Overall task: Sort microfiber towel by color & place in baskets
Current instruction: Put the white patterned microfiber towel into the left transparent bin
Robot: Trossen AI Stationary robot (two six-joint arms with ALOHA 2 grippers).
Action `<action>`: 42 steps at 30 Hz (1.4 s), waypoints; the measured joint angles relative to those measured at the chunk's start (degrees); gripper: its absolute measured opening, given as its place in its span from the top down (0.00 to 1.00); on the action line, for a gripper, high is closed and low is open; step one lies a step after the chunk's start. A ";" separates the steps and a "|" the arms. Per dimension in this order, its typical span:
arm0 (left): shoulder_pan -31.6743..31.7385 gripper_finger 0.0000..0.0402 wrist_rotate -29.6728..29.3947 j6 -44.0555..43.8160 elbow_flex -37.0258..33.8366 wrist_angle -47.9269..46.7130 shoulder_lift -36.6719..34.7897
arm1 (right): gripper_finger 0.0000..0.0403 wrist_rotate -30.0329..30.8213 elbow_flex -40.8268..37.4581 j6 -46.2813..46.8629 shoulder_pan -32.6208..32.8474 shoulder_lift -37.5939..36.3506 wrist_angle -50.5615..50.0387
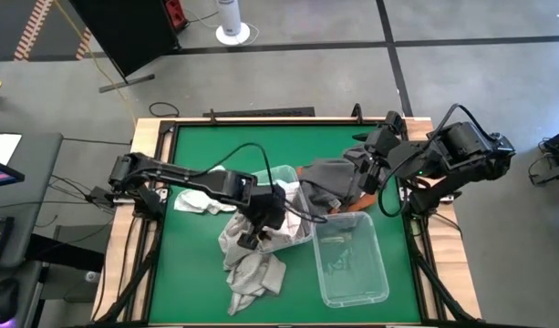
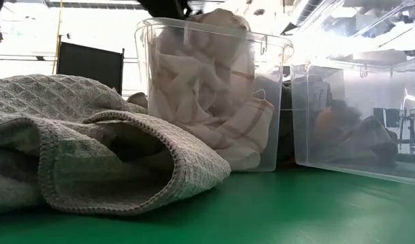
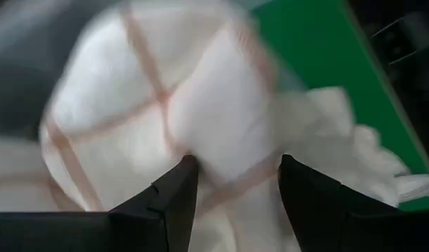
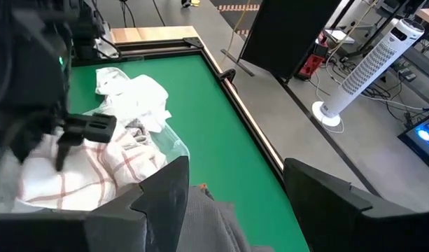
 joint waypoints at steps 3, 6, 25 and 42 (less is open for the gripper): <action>1.32 0.53 -4.97 -2.46 -3.85 3.02 0.00 | 0.35 0.00 0.00 0.22 -0.02 0.00 0.15; 3.53 0.53 -11.00 -7.42 -5.47 5.12 0.00 | 0.35 0.02 0.00 0.82 0.00 0.00 0.23; 7.78 0.53 -25.77 -21.05 -5.44 3.66 3.47 | 0.35 0.01 -0.02 0.59 0.00 0.00 0.17; 6.58 0.53 -24.68 -17.91 1.51 -0.82 4.65 | 0.35 0.02 -0.02 0.41 -0.02 0.00 0.17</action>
